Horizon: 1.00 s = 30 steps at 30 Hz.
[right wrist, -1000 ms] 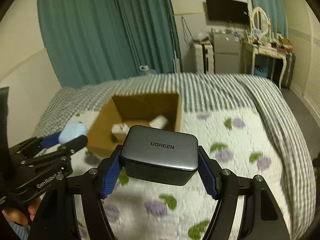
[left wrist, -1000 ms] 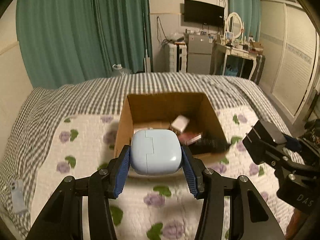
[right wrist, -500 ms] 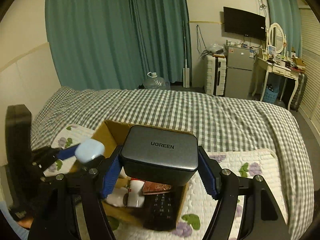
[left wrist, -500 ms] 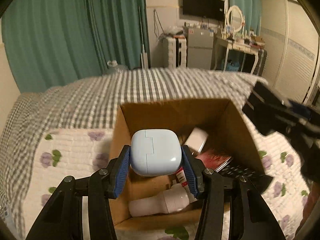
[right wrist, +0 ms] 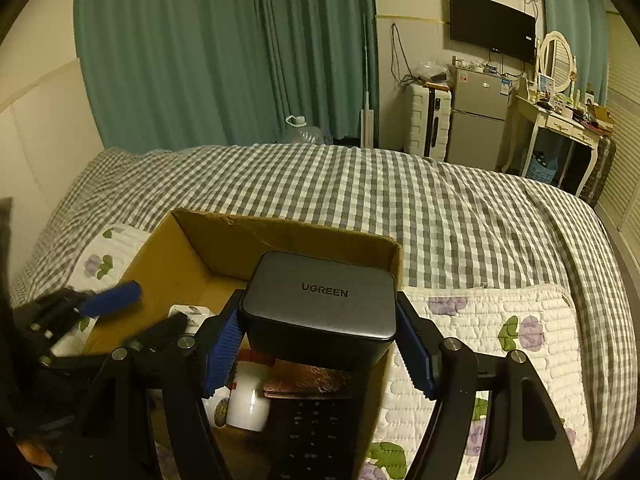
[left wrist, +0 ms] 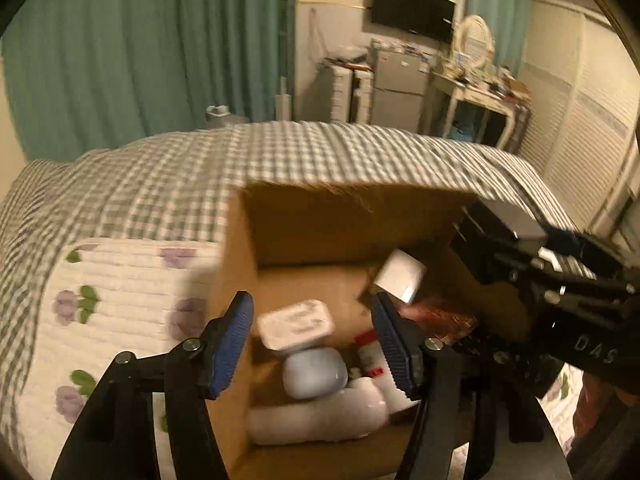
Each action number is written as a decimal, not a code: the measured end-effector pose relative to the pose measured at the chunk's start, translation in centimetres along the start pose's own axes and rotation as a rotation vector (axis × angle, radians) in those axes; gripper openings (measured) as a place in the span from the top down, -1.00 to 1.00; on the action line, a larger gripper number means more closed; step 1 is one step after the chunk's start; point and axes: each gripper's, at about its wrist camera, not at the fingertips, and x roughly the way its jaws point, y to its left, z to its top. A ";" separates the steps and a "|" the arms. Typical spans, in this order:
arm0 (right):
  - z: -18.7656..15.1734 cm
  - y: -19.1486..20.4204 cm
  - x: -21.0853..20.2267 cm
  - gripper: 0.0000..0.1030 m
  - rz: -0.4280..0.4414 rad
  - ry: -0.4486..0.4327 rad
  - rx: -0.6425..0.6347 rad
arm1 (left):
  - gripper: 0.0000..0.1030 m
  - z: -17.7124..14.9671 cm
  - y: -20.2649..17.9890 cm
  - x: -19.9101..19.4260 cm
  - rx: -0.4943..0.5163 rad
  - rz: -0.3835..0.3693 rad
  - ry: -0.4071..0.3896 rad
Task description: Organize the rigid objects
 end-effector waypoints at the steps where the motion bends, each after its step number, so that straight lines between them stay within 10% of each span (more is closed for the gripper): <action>1: 0.4 0.4 0.2 -0.36 -0.003 0.012 -0.003 | -0.28 0.3 0.6 -0.4 -0.015 -0.013 -0.007; 17: 1.3 4.8 5.4 -0.42 -0.046 0.130 -0.038 | -0.36 0.6 3.8 -2.2 -0.003 0.047 -0.060; 30: 1.9 1.8 -4.1 -0.82 -0.171 -0.035 -0.008 | -0.46 0.7 1.0 -7.0 0.034 0.055 -0.166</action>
